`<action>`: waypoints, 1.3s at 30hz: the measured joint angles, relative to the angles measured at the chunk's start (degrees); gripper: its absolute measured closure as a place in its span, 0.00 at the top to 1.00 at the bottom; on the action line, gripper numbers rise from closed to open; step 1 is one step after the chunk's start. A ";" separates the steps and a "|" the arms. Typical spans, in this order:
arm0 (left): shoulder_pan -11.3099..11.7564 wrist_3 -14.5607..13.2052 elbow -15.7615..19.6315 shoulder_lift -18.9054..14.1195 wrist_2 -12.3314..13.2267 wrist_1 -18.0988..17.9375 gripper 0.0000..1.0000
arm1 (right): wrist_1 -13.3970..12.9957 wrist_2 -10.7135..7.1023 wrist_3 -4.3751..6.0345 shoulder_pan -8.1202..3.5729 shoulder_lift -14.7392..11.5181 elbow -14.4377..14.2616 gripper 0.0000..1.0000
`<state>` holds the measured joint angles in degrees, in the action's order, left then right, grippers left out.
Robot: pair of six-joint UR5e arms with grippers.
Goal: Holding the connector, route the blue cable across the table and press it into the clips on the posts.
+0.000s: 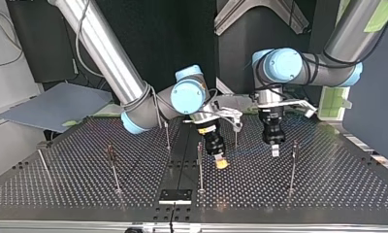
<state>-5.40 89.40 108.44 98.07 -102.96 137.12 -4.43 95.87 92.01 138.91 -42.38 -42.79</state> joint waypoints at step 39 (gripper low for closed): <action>-0.40 -0.25 16.01 1.21 3.07 -4.85 0.02 | 1.86 3.26 0.23 0.39 -2.06 -12.77 0.00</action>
<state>-5.80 89.15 124.45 99.29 -99.89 132.27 -2.57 99.13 92.24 139.30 -44.43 -55.56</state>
